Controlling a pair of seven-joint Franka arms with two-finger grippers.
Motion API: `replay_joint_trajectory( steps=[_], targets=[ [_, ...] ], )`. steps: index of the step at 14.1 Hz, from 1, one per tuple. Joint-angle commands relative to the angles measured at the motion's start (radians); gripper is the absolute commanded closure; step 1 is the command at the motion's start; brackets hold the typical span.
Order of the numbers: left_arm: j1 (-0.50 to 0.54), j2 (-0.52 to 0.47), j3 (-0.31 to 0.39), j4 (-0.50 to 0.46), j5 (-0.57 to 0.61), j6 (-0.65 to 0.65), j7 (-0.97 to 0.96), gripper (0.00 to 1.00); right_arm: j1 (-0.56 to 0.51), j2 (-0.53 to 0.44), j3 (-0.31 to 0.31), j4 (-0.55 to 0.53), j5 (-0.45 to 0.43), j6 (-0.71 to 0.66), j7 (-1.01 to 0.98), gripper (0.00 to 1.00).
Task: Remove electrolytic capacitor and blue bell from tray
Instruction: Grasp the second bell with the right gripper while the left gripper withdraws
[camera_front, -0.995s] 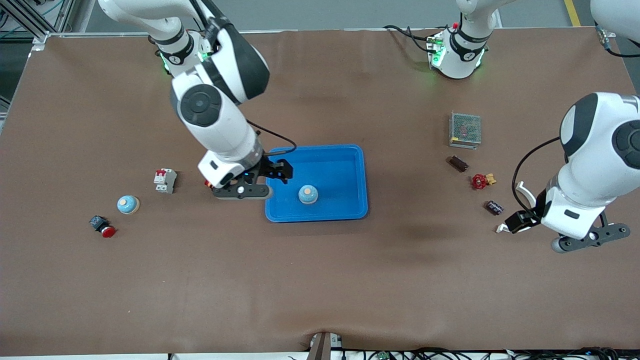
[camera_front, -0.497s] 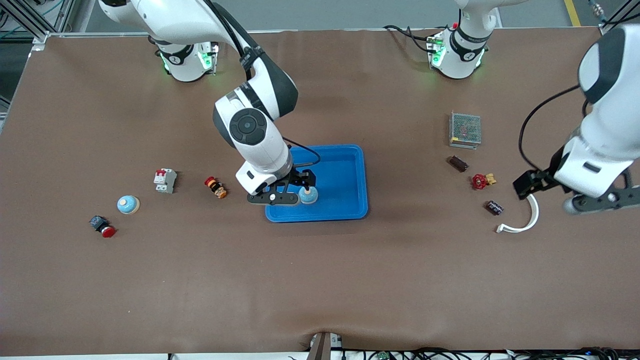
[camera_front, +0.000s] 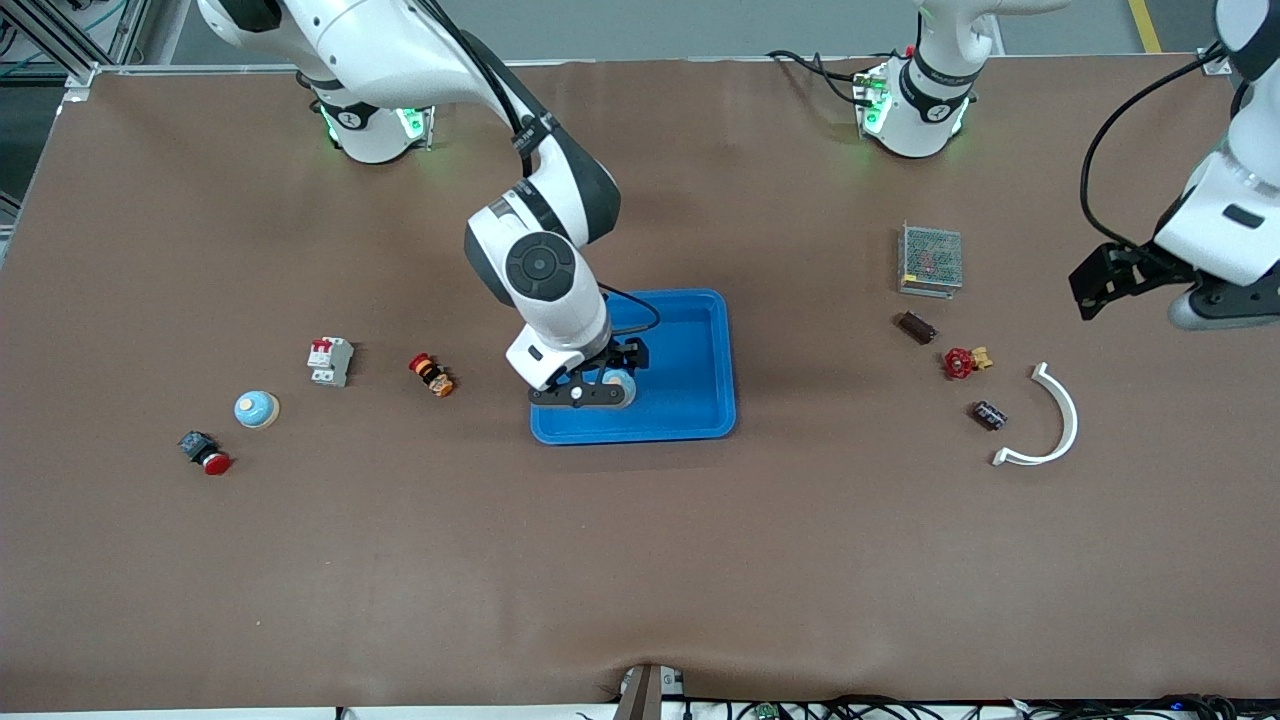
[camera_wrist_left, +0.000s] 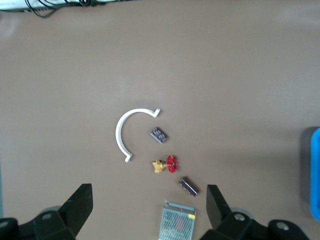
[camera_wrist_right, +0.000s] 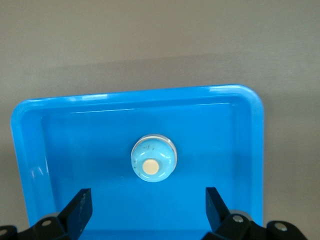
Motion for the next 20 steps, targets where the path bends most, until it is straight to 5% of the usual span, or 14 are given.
replay_joint_trajectory(
  steps=[1,7,20],
  targets=[
    [-0.015,-0.073,0.034,-0.056,-0.059,-0.028,0.058,0.00,0.025,0.032,-0.010,0.006,-0.019,0.036,0.016,0.00],
    [-0.004,-0.145,0.034,-0.122,-0.062,-0.039,0.078,0.00,0.035,0.081,-0.012,-0.008,-0.040,0.093,0.016,0.00],
    [0.070,-0.125,-0.009,-0.115,-0.111,-0.042,0.074,0.00,0.061,0.170,-0.013,-0.010,-0.098,0.177,0.018,0.00]
  ],
)
